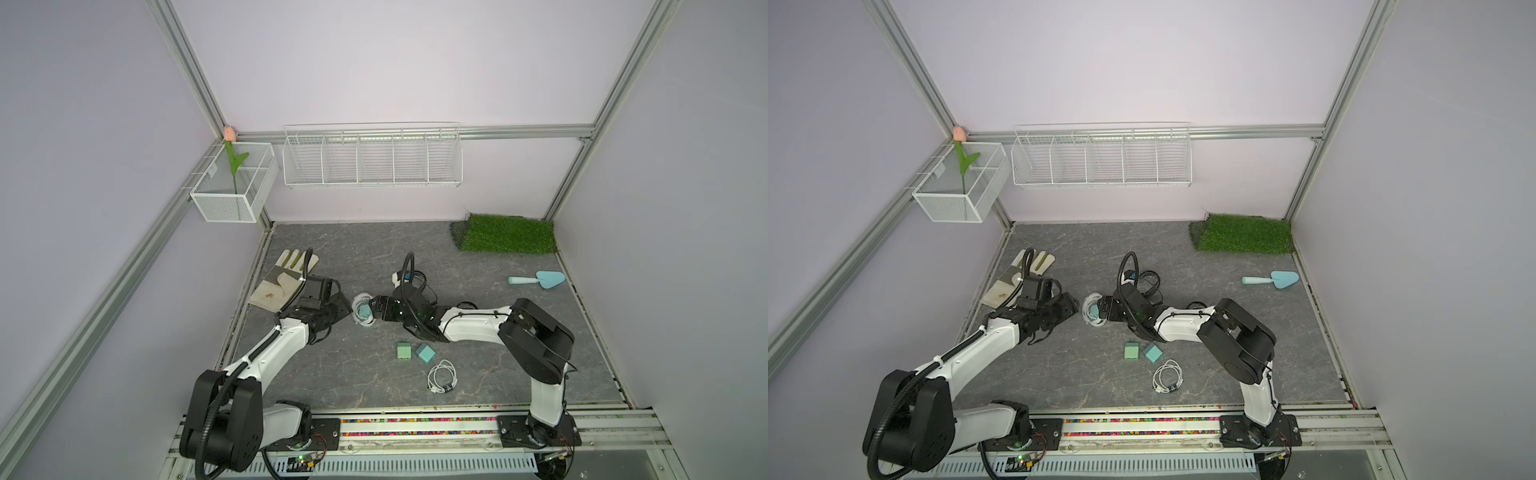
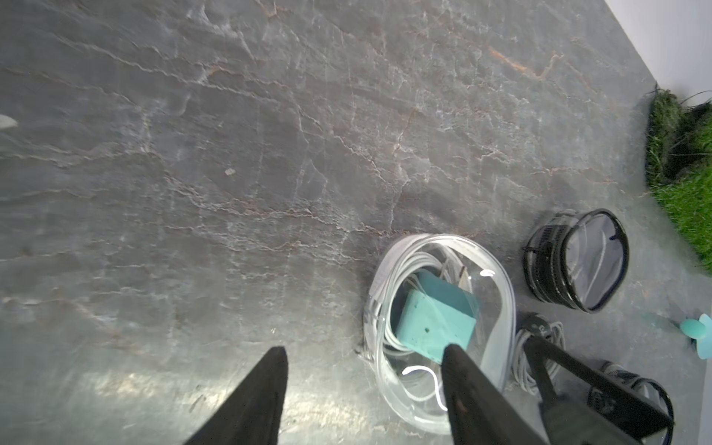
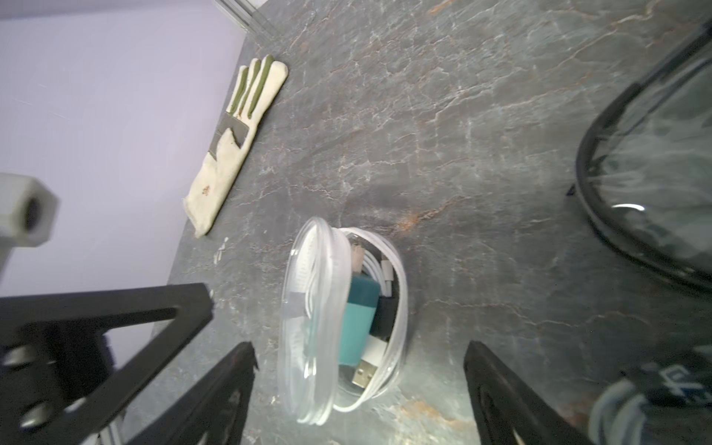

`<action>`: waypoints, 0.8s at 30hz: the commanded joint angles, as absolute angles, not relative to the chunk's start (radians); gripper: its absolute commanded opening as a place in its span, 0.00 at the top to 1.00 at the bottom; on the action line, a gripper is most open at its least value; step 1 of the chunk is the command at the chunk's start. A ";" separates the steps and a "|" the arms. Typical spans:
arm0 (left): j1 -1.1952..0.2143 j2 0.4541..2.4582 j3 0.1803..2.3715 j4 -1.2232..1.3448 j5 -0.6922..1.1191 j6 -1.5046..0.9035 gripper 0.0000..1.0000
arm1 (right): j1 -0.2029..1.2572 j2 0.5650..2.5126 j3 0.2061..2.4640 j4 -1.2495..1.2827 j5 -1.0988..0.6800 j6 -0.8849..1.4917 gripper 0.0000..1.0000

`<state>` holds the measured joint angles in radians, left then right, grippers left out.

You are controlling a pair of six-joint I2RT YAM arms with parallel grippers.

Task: Pack away charging kits
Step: Close the storage bag at the center of the board.

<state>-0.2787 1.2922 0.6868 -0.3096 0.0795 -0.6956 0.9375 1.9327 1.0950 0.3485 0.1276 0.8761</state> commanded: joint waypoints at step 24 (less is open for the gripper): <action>-0.358 1.600 0.820 -0.180 0.176 -0.660 0.46 | 0.907 2.084 1.188 0.340 0.056 1.025 0.33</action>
